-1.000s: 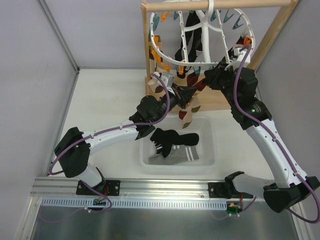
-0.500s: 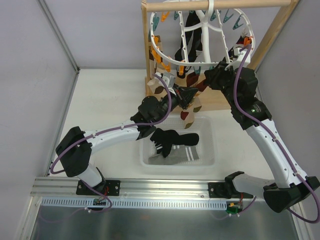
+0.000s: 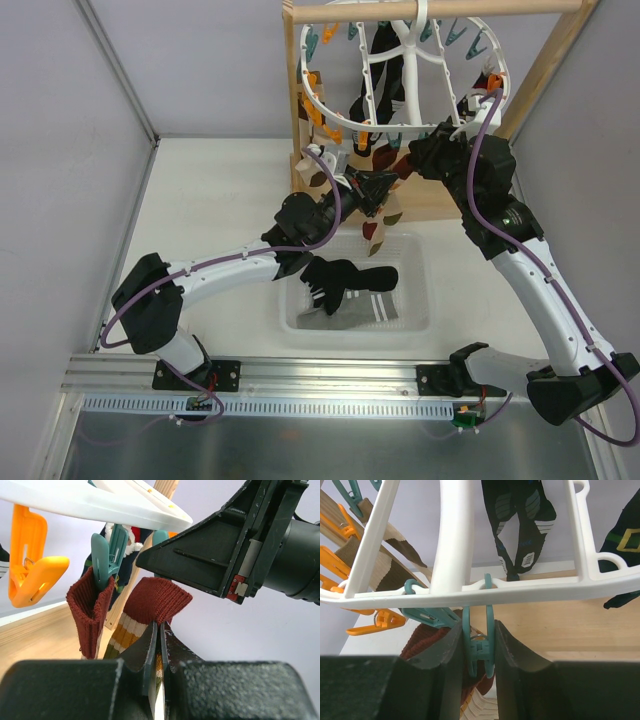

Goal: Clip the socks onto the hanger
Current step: Clamp the sock onto the hanger.

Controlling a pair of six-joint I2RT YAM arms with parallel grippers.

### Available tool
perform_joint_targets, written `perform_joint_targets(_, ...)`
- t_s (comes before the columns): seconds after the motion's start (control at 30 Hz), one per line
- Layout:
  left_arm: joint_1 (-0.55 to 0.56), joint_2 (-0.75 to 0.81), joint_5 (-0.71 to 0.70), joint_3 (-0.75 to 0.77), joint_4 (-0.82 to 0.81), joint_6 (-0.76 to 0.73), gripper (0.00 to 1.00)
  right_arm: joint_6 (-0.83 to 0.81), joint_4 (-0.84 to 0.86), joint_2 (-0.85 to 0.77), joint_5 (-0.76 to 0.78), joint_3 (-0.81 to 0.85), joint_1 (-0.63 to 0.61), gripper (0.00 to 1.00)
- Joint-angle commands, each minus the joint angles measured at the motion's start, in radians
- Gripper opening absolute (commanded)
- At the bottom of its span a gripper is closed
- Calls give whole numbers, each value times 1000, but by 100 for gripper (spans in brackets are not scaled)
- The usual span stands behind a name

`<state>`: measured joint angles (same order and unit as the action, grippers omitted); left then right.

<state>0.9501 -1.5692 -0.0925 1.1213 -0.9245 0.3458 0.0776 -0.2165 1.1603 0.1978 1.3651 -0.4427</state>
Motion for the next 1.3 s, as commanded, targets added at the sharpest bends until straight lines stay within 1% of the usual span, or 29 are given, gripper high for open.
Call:
perform_joint_targets(0.0,12,1,-20,38,-91,-34,0,25,-58,-13,63,8,4,1)
perform_joint_targets(0.2,12,-2,4,32,-96,-31,0,25,-55,-24,52,6,6,1)
perform_joint_targets(0.33,13,11,-26,-1,-151,-15,0,22,-53,-31,61,8,4,1)
perform_joint_targets(0.47,12,15,-46,-9,-160,-4,0,11,-63,-30,58,17,4,1)
perform_joint_targets(0.67,12,11,-39,-18,-166,30,0,8,-58,-39,68,15,4,1)
perform_joint_targets(0.87,9,6,-6,-32,-194,87,0,8,-34,-47,54,0,4,1)
perform_joint_targets(1.0,1,-3,13,-38,-211,153,0,8,-15,-47,49,-6,6,1)
perform_joint_targets(1.17,1,-15,39,-35,-257,180,0,20,-18,-47,51,-8,4,1)
perform_joint_targets(1.27,-1,-28,54,-26,-257,202,0,31,-14,-50,61,-14,4,1)
